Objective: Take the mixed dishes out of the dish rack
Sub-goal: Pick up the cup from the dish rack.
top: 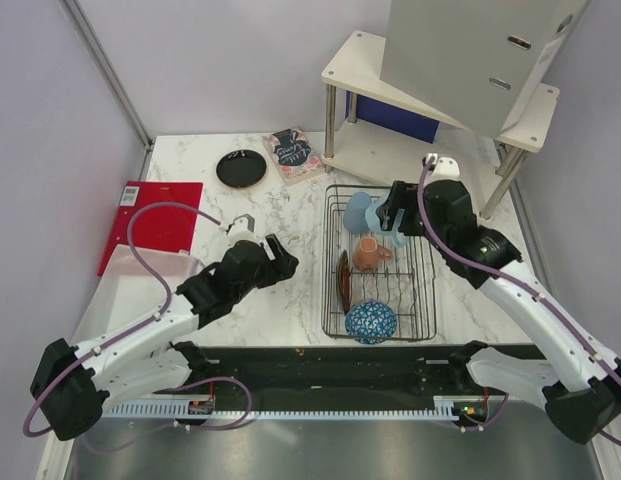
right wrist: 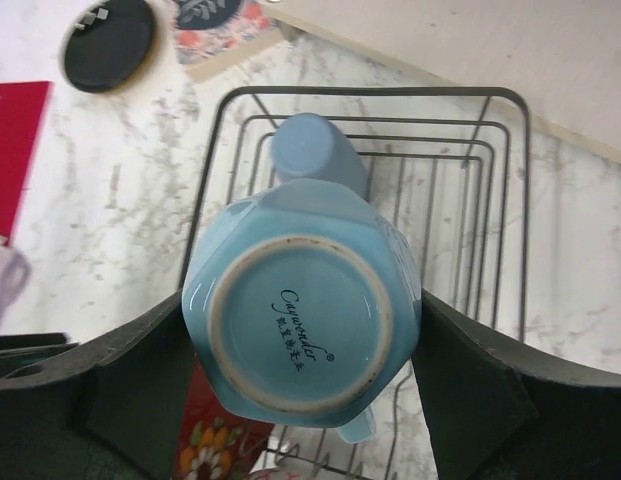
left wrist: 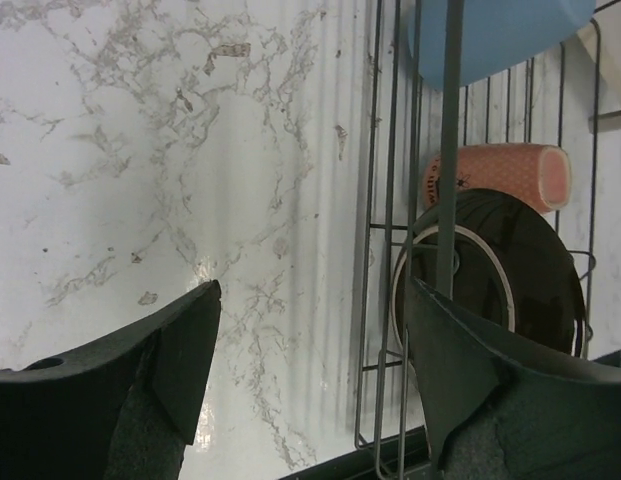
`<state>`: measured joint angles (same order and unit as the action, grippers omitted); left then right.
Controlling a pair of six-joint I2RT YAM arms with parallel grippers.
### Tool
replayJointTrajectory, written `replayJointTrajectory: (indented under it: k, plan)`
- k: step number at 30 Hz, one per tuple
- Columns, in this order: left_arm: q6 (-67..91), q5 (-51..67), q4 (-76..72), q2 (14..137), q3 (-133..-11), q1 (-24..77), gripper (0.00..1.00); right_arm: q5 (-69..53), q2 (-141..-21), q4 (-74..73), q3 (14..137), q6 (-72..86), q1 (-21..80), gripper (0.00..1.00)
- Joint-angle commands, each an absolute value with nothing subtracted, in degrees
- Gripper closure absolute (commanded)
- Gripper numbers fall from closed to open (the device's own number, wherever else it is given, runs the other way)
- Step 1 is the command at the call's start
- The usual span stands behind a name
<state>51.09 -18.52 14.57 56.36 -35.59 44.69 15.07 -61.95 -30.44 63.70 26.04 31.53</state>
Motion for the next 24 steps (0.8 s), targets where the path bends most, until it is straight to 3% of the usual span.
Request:
replayJointTrajectory:
  k: [1,10,17,24]
  plan:
    - [53.87,-12.49,0.56,49.93,-31.12,44.30,0.20,7.22,-53.45,-19.53,58.22,30.84,31.46,1.00]
    - [58.89,5.00,-33.71,41.84,-18.72,41.66,0.15,-8.08,-40.78,14.03,36.33,51.22,31.46,1.00]
    - [57.57,12.30,-35.32,46.13,-23.11,41.66,0.12,-14.58,-44.46,28.28,31.73,59.14,31.46,1.00]
    - [58.71,14.76,-38.49,51.58,-24.43,41.75,0.14,-16.96,-48.42,32.34,31.64,61.00,31.47,1.00]
